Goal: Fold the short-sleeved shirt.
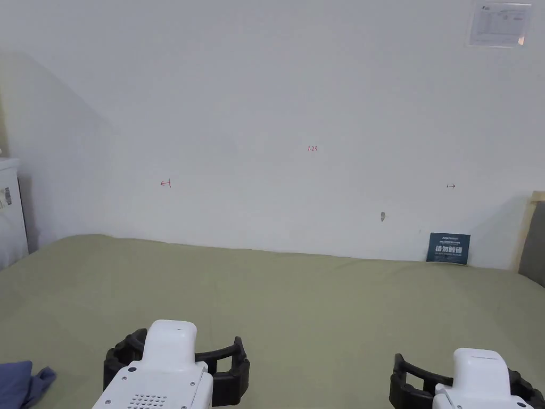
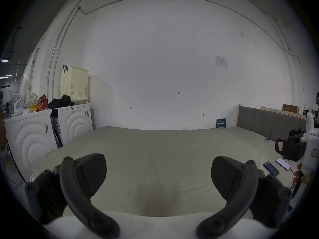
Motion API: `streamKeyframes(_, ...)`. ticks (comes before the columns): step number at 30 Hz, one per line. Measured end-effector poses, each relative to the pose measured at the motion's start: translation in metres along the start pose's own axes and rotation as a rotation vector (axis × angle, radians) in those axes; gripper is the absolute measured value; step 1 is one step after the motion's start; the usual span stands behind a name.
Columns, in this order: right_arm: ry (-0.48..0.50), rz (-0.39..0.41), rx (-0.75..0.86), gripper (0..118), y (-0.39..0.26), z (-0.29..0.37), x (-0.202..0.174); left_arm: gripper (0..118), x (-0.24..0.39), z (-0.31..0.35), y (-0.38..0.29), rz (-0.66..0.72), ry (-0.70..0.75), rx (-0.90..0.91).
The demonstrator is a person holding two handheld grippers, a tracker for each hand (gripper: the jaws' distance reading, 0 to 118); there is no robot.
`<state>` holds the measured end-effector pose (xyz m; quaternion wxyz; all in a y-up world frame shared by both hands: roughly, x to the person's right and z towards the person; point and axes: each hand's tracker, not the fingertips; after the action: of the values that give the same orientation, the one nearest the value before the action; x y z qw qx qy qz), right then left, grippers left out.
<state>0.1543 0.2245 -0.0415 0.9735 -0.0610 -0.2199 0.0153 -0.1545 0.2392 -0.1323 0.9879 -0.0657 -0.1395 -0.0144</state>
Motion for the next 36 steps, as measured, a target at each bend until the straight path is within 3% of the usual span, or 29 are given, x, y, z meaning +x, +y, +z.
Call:
streamKeyframes(11,0.043,-0.052,-0.001,118,0.0000,0.0036,0.0026,118,0.0012,0.0004,-0.0025,0.006,0.000,-0.005)
streamKeyframes(16,-0.017,-0.006,-0.006,118,-0.0002,0.0006,-0.0015,118,0.0005,0.0010,-0.0034,0.009,-0.002,-0.010)
streamKeyframes(28,0.004,-0.007,-0.013,118,-0.0023,-0.0003,0.0009,118,-0.0007,-0.0004,-0.0042,0.008,0.005,-0.019)
streamKeyframes(36,0.019,-0.056,-0.018,118,-0.0020,-0.0012,0.0046,118,0.0009,0.0021,-0.0033,0.000,-0.005,-0.015)
